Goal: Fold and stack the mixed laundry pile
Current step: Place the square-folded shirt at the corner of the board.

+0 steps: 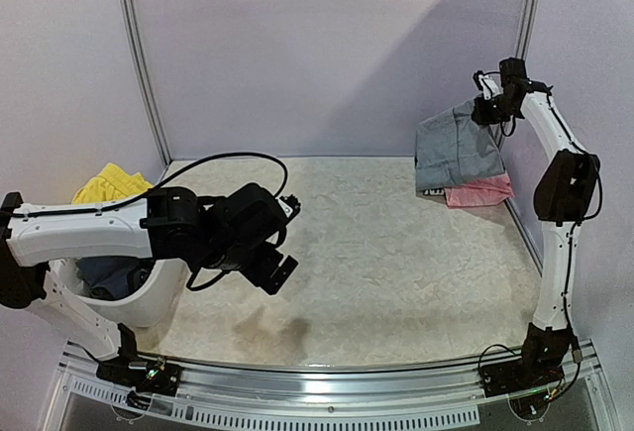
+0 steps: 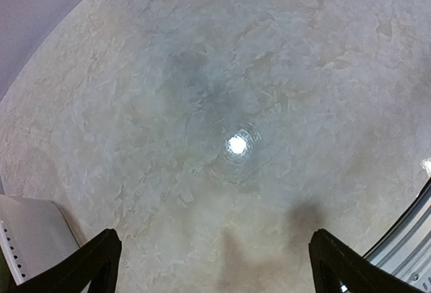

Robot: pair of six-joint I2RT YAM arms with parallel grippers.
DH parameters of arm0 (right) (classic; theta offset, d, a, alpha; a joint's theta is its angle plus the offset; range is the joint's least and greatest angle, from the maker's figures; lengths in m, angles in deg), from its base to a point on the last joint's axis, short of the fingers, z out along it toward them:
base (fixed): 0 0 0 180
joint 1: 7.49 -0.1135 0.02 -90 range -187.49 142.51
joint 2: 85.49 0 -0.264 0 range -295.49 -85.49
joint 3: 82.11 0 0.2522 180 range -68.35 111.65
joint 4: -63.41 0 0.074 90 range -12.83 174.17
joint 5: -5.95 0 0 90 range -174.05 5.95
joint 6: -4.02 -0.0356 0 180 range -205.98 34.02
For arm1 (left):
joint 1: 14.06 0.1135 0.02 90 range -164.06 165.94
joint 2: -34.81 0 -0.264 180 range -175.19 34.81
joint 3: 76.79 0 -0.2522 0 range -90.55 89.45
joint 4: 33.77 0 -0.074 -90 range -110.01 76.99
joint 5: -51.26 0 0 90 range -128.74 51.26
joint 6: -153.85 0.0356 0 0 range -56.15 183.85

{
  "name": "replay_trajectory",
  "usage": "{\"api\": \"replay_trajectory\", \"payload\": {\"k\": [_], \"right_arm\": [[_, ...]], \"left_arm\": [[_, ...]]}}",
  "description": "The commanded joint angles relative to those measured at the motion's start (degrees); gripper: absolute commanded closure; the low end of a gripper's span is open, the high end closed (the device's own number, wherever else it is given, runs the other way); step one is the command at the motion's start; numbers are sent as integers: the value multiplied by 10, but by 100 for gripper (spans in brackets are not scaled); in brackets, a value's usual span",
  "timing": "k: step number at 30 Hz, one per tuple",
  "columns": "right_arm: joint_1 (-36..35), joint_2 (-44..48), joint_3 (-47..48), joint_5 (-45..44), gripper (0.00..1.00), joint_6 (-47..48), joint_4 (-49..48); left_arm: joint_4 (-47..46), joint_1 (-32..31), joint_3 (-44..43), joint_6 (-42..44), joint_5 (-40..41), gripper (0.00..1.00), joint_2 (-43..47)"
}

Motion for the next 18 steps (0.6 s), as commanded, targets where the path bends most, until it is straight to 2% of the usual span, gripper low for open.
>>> {"api": "replay_trajectory", "payload": {"k": [1, 18], "right_arm": [[21, -38, 15, 13, 100, 9, -50], [51, -127, 15, -6, 100, 50, -194]], "left_arm": [[16, 16, -14, 2, -17, 0, -13], [45, 53, -73, 14, -51, 0, -81]]}}
